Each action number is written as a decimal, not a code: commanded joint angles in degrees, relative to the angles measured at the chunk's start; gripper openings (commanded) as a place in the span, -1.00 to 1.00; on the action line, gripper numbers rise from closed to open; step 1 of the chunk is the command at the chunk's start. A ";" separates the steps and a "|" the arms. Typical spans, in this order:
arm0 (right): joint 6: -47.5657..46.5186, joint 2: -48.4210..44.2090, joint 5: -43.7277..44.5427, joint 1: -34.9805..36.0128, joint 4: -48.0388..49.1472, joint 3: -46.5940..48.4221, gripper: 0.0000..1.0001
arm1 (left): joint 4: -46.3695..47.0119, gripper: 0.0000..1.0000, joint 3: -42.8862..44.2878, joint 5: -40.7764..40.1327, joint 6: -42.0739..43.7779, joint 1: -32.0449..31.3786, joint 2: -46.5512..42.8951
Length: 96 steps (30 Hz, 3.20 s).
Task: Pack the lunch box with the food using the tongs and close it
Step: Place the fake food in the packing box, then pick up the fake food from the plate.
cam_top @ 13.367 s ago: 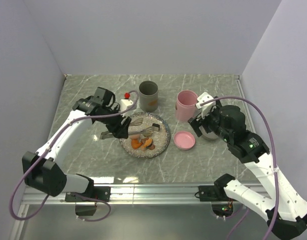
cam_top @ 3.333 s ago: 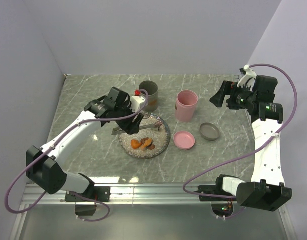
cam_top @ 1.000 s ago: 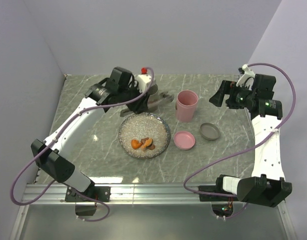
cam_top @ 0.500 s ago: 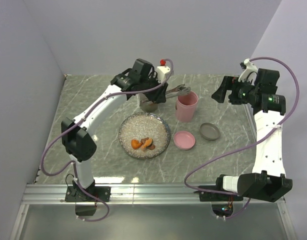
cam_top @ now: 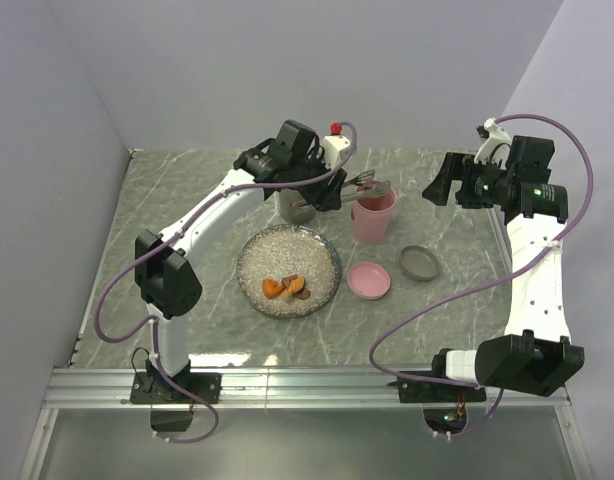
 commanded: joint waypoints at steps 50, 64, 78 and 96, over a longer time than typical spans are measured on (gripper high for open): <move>-1.93 -3.68 -5.59 -0.34 0.42 -2.93 0.99 | -37.18 -0.06 -40.35 17.93 30.52 19.79 -35.84; -2.02 -2.63 -6.38 0.28 0.86 -3.37 0.99 | -37.10 -0.03 -32.98 19.77 35.87 20.23 -28.46; -2.73 -2.36 -5.76 0.37 0.42 -3.55 0.99 | -37.28 -0.04 -22.34 19.86 43.88 20.31 -13.26; -2.90 -1.83 -5.24 0.45 0.15 -3.81 0.99 | -37.28 -0.07 -20.67 20.04 49.06 21.37 -4.64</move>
